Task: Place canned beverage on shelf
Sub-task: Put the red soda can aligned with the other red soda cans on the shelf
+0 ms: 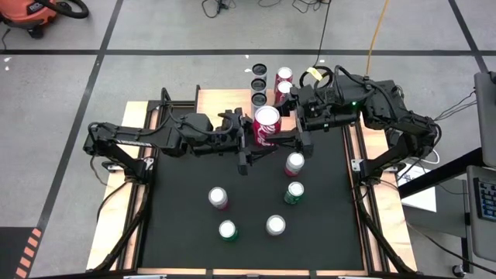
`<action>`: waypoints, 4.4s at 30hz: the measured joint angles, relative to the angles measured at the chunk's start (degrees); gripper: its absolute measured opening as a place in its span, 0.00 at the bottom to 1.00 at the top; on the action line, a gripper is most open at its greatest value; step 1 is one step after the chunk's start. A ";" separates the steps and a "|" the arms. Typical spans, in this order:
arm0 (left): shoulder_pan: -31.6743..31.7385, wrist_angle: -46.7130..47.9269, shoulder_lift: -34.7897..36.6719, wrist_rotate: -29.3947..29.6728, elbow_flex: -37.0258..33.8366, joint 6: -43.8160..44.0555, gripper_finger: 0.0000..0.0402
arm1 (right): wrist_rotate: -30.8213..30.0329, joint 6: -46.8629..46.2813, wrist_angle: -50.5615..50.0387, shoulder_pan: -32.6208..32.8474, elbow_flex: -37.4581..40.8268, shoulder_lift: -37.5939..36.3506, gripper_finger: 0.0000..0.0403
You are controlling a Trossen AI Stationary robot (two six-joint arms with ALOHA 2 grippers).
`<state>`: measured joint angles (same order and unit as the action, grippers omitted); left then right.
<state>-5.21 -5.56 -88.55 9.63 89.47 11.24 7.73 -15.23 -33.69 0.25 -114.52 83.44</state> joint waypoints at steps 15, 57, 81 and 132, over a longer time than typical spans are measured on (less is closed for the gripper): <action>-0.04 0.39 0.00 0.13 0.02 0.22 0.75 | -0.42 1.83 2.40 -0.02 0.02 0.13 0.67; -0.57 0.46 3.69 3.70 0.00 0.35 0.98 | -5.07 3.15 -13.06 -0.17 7.74 -19.08 0.68; -0.48 6.65 3.63 10.72 0.00 5.83 0.98 | -2.90 -1.47 21.30 -8.27 48.12 -32.83 0.68; 4.37 19.22 3.61 13.41 -0.02 9.47 0.98 | 19.35 0.88 39.91 -32.75 65.64 -30.04 0.68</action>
<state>-0.84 13.67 -84.95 23.04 89.45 20.71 27.08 -14.35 6.23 -32.50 -48.88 53.40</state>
